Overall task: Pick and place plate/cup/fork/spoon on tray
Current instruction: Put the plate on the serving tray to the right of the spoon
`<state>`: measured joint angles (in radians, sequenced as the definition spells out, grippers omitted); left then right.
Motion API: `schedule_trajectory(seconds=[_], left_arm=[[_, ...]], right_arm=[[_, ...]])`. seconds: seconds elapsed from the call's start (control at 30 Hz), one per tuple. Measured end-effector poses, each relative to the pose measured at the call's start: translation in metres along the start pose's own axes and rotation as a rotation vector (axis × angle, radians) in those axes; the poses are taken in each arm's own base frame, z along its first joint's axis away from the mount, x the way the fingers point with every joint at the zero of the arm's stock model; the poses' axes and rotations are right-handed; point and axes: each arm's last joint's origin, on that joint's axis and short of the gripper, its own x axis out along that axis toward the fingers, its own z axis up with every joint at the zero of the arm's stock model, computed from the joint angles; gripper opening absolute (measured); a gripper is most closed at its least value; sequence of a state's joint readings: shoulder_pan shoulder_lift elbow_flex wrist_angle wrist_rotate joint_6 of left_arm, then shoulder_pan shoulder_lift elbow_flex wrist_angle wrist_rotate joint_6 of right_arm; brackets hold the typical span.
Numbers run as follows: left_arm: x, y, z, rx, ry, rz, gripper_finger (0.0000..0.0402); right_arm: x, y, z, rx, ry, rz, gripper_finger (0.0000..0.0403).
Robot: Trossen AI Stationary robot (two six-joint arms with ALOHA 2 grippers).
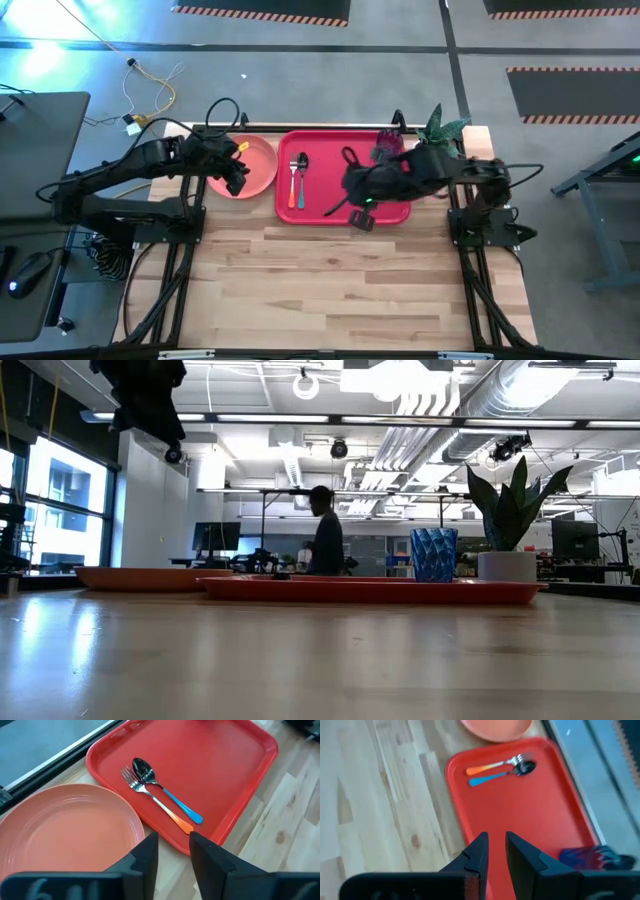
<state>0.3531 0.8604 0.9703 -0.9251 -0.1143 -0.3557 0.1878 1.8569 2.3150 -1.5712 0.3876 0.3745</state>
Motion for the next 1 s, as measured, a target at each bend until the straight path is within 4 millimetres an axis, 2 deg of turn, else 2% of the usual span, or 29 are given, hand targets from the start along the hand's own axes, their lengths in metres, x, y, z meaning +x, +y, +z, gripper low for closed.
schedule_trajectory(seconds=[0.23, 0.47, 0.63, 0.8, 1.0], left_arm=[[0.016, -0.003, 0.003, -0.013, 0.058, 0.023, 0.0146], [0.039, -0.007, 0.006, -0.117, 0.140, 0.065, 0.0150], [0.058, -0.009, 0.006, -0.197, 0.208, 0.107, 0.0150], [0.078, -0.011, 0.005, -0.225, 0.278, 0.149, 0.0150], [0.098, -0.013, 0.003, -0.231, 0.345, 0.188, 0.0148]], right_arm=[[-0.051, -0.027, -0.016, -0.022, -0.135, -0.013, 0.0058], [-0.097, -0.058, -0.037, 0.019, -0.267, -0.044, 0.0058], [-0.120, -0.075, -0.051, 0.057, -0.333, -0.050, 0.0058], [-0.128, -0.085, -0.064, 0.065, -0.351, -0.091, 0.0058], [-0.112, -0.090, -0.092, 0.072, -0.281, -0.142, 0.0058]])
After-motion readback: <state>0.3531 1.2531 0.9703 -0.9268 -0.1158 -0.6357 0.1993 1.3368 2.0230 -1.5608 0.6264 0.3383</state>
